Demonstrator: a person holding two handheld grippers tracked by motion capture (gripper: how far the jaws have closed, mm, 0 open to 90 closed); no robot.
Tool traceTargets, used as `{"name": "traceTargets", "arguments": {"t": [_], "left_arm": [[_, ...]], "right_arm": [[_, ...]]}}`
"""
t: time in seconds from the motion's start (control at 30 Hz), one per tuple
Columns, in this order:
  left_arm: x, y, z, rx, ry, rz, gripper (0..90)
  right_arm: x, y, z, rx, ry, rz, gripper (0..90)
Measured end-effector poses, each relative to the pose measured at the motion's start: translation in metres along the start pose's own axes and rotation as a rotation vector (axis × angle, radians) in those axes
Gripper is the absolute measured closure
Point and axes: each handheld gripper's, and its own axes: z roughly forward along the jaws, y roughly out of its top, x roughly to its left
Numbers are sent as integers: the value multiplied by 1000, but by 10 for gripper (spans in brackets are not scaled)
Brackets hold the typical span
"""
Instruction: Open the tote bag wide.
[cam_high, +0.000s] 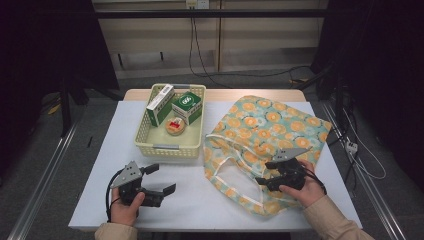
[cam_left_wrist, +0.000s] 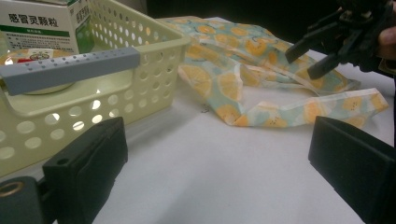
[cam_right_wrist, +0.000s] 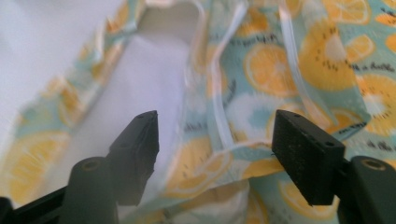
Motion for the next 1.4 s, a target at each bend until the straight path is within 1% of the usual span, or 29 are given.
{"name": "traceTargets", "arguments": {"t": [0.03, 0.1, 0.13, 0.17, 0.2, 0.27, 0.37, 0.43, 0.5, 0.57, 0.6, 0.63, 0.67, 0.7, 0.73, 0.77, 0.8, 0.83, 0.9, 0.97, 1.0, 1.07, 1.1, 1.17, 1.2, 1.23, 1.3, 1.33, 1.4], "left_arm": [[0, 0, 0, 1, -1, 0, 45], [0, 1, 0, 2, 0, 3, 45], [-1, 1, 0, 2, 0, 2, 45], [0, 1, 0, 2, -1, 7, 45], [0, 1, 0, 1, -1, 11, 45], [0, 1, 0, 1, 2, 9, 46], [1, 0, -1, 2, 4, 7, 46], [1, 0, -2, 2, 5, 6, 46], [0, 0, -1, 4, 3, 7, 45], [-1, 0, 0, 6, 0, 12, 46], [-1, 1, 0, 7, 1, 13, 46], [-2, 1, 0, 6, -2, 12, 46], [-2, 1, 1, 7, -3, 13, 46], [-2, 1, 1, 9, -3, 15, 46], [-2, 1, 2, 9, -5, 13, 46], [-2, 1, 2, 10, -6, 11, 46], [-2, 0, 2, 10, -6, 12, 46], [-1, 0, 2, 12, -5, 13, 46], [-1, 0, 2, 12, -3, 10, 46], [-1, 0, 2, 14, -5, 10, 46], [-2, 0, 2, 14, -5, 12, 46], [-2, 0, 1, 11, -5, 11, 46], [-2, 0, 1, 9, -4, 12, 46], [0, 0, 0, 9, -2, 8, 46], [0, -1, 0, 10, 1, 3, 46], [1, -1, 0, 13, 2, 3, 46], [0, -1, 0, 12, -1, 2, 46], [0, -1, 1, 13, -6, 4, 46], [-1, 0, 2, 12, -6, 9, 46]], "right_arm": [[0, -3, 2, 15, -2, -14, 312], [0, -8, 6, 35, 10, -4, 308], [0, -10, 7, 49, 9, -2, 325], [0, -12, 8, 65, 5, -14, 342], [1, -13, 8, 67, 3, -19, 348], [1, -13, 3, 61, 12, -17, 375], [3, -14, -7, 43, -8, -22, 369], [7, -17, -12, 30, -9, -24, 359], [10, -21, -14, 30, 1, -29, 338], [13, -26, -12, 37, 23, -29, 333], [15, -28, -11, 41, 18, -30, 339], [17, -29, -10, 53, 7, -35, 394], [18, -29, -9, 60, -18, -44, 484], [18, -28, -10, 55, -44, -51, 574], [17, -27, -12, 51, -61, -50, 623], [15, -25, -14, 37, -67, -38, 700], [12, -23, -18, 11, -51, -18, 758], [8, -20, -22, -13, -38, -7, 776], [1, -16, -30, -35, -53, 5, 796], [-9, -14, -36, -60, -67, 18, 847], [-15, -14, -38, -68, -71, 37, 851], [-27, -16, -42, -86, -67, 79, 836], [-33, -19, -44, -103, -85, 109, 792], [-44, -26, -46, -110, -149, 153, 718], [-49, -29, -47, -117, -169, 179, 677], [-54, -32, -48, -114, -186, 202, 664], [-60, -35, -47, -109, -211, 212, 644], [-62, -36, -46, -102, -215, 218, 642], [-62, -36, -45, -102, -206, 222, 641]]}}
